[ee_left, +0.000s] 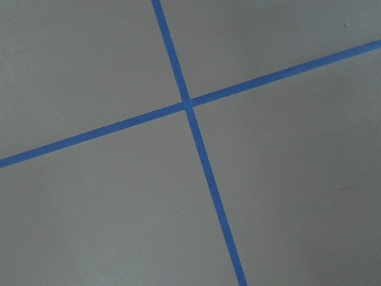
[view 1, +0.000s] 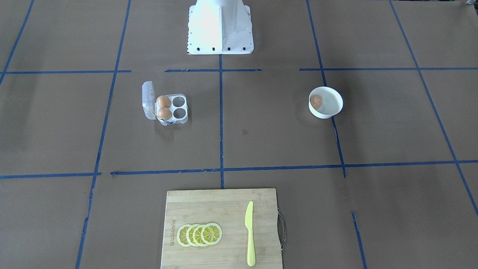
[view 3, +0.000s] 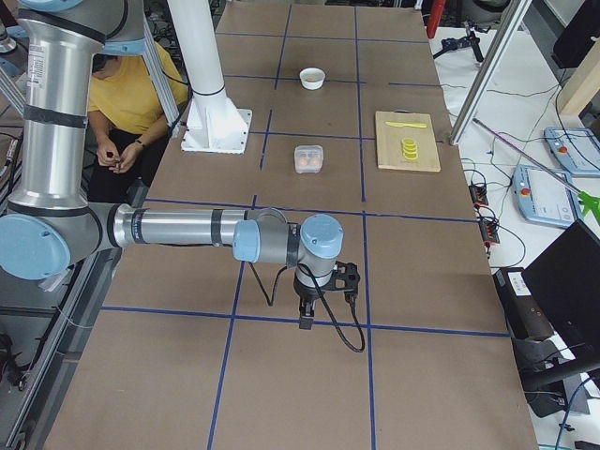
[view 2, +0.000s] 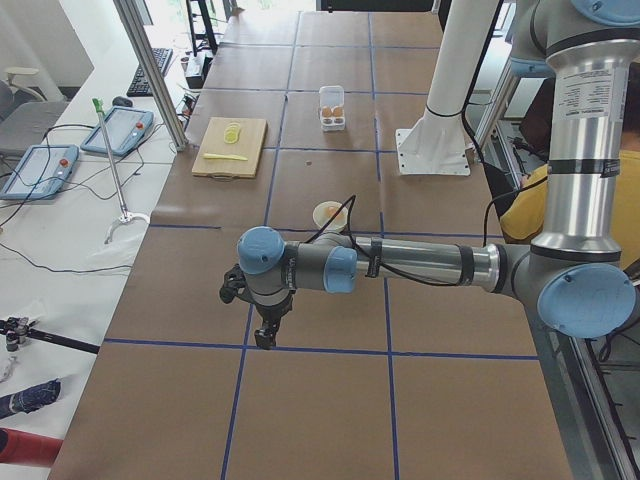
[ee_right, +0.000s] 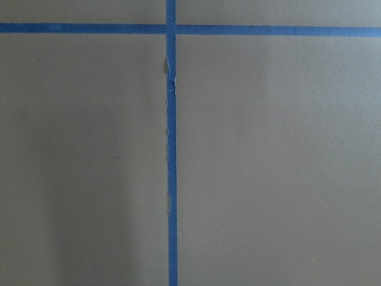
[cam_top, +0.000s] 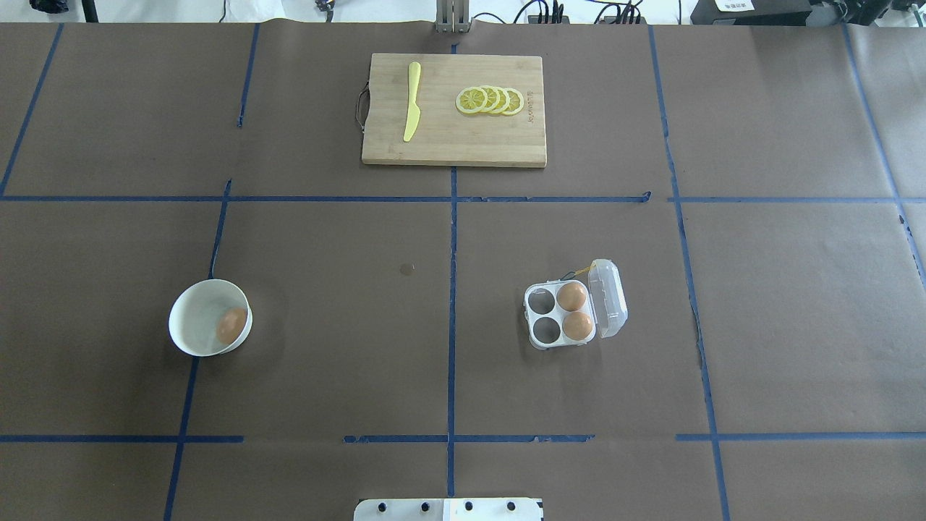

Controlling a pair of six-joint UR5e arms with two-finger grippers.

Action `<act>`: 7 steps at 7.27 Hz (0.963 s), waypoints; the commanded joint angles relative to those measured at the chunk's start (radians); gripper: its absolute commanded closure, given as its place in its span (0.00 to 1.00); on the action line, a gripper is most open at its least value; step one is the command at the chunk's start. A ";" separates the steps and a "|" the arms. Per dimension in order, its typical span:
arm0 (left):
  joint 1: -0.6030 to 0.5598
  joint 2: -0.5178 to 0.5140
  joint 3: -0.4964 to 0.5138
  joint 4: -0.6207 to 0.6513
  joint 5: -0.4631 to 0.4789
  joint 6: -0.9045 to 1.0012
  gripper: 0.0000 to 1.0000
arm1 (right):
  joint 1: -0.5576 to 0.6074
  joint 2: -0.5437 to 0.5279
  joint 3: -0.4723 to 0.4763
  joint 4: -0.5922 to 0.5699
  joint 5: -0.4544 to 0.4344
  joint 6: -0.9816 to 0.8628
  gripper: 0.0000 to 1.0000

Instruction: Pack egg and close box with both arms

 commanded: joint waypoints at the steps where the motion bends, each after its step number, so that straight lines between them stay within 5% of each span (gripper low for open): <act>1: 0.001 -0.009 -0.008 -0.005 0.007 0.007 0.00 | 0.000 0.000 0.000 0.000 0.000 -0.001 0.00; 5: 0.012 0.002 0.009 -0.179 0.002 0.003 0.00 | -0.023 0.012 0.000 0.000 0.001 0.002 0.00; 7: 0.013 -0.001 0.012 -0.367 0.004 0.004 0.00 | -0.038 0.064 0.002 0.000 0.001 0.001 0.00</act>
